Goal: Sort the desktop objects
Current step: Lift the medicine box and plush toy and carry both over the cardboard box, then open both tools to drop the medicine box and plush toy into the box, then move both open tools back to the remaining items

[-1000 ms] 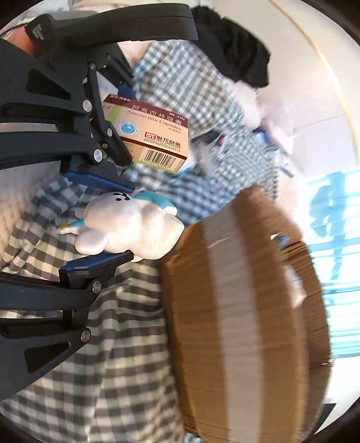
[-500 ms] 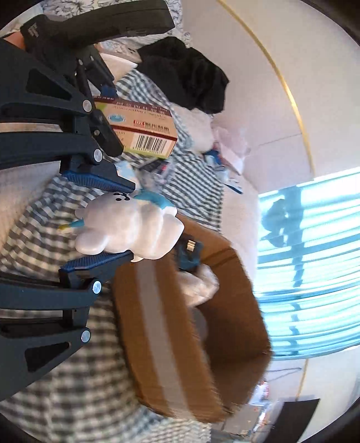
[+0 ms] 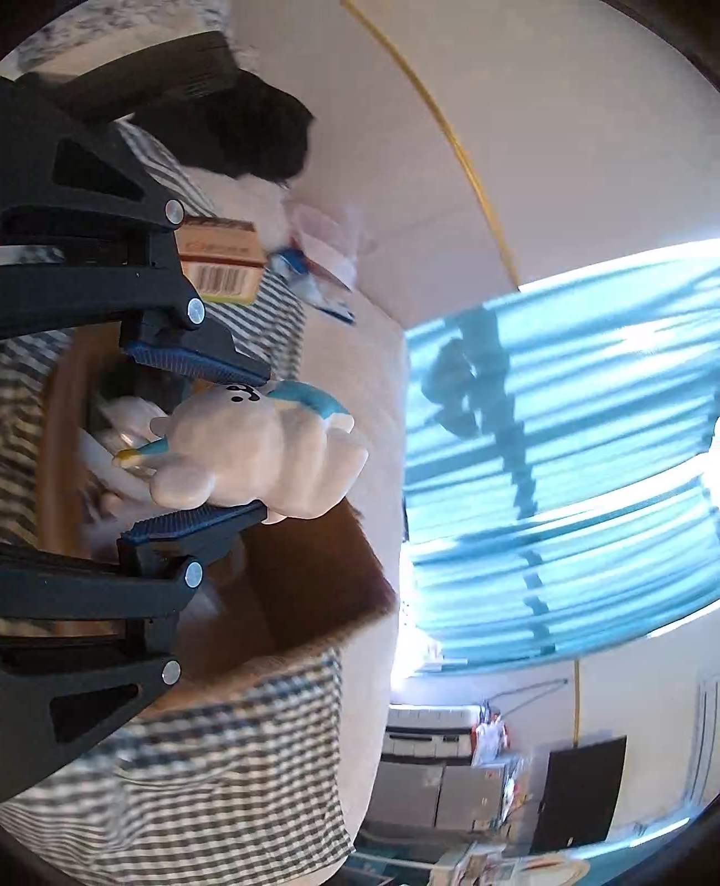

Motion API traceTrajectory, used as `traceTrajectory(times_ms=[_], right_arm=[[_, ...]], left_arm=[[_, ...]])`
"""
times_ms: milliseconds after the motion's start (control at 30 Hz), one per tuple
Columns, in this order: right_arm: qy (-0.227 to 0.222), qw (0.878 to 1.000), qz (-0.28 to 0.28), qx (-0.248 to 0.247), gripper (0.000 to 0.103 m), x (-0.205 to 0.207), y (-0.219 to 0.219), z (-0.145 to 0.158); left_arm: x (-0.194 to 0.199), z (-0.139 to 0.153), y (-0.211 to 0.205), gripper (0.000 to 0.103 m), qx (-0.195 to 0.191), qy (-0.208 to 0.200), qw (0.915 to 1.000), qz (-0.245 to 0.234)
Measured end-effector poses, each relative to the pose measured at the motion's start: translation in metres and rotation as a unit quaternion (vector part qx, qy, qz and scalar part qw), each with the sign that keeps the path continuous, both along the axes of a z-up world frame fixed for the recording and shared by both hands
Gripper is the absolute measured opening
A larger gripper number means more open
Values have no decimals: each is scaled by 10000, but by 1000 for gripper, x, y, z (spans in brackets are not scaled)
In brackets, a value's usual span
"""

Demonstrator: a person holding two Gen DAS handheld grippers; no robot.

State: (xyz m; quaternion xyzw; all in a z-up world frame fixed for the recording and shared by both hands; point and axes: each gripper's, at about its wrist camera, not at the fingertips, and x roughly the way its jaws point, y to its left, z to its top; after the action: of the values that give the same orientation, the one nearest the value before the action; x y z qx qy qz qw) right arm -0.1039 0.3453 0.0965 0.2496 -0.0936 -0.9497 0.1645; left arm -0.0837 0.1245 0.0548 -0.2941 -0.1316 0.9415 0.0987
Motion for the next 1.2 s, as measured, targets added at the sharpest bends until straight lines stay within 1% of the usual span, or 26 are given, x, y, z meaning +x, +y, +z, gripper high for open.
traceTrajectory(times_ms=[100, 233, 300, 433, 500, 533, 567, 600, 633, 667, 700, 733, 800, 867, 967, 1067, 1100, 1200], right_arm=[[72, 9998, -127, 145, 41, -21, 6, -1], [51, 9993, -297, 243, 41, -38, 12, -15], [56, 9991, -349, 224, 42, -45, 15, -21], [255, 9985, -425, 220, 43, -47, 19, -22], [350, 9984, -422, 142, 54, -46, 20, -21], [417, 9984, -384, 76, 67, -44, 20, -20], [484, 9980, -394, 63, 76, -41, 20, -19], [560, 9973, -464, 83, 79, -37, 19, -16], [609, 9967, -522, 98, 80, -35, 19, -13], [639, 9964, -543, 85, 80, -33, 19, -11], [647, 9965, -535, 38, 80, -30, 19, -8], [657, 9965, -512, -29, 80, -26, 20, -5], [691, 9958, -585, -132, 80, -17, 22, 2], [669, 9957, -602, -239, 80, -5, 23, 8], [675, 9950, -586, -443, 80, 23, 23, 13], [587, 9958, -383, -592, 80, 45, 15, 9], [538, 9966, -297, -554, 80, 53, 9, 6], [387, 9990, -169, -148, 80, 77, -13, -7]], left_arm=[[-27, -3, 23, 75, -79, -81, 9998, -180], [-58, -10, 59, 75, -315, -222, 9980, -492], [-67, -13, 76, 75, -422, -190, 9969, -636], [-78, -23, 95, 75, -399, -282, 9957, -784], [-81, -29, 101, 75, -360, -335, 9956, -793], [-81, -31, 102, 75, -333, -341, 9955, -815], [-80, -32, 104, 77, -326, -342, 9952, -856], [-79, -32, 106, 78, -390, -340, 9947, -894], [-77, -31, 107, 86, -449, -324, 9943, -909], [-74, -30, 108, 96, -517, -306, 9939, -928], [-70, -26, 108, 100, -604, -251, 9937, -909], [-66, -24, 106, 103, -687, -195, 9937, -859], [-59, -18, 101, 103, -782, -132, 9936, -805], [-52, -10, 92, 103, -789, -171, 9938, -760], [-36, 7, 63, 103, -666, -137, 9956, -651], [-16, 23, 25, 103, -686, -120, 9968, -393], [-10, 27, 10, 103, -710, -114, 9970, -299], [15, 37, -36, 103, -910, -29, 9958, 72]])
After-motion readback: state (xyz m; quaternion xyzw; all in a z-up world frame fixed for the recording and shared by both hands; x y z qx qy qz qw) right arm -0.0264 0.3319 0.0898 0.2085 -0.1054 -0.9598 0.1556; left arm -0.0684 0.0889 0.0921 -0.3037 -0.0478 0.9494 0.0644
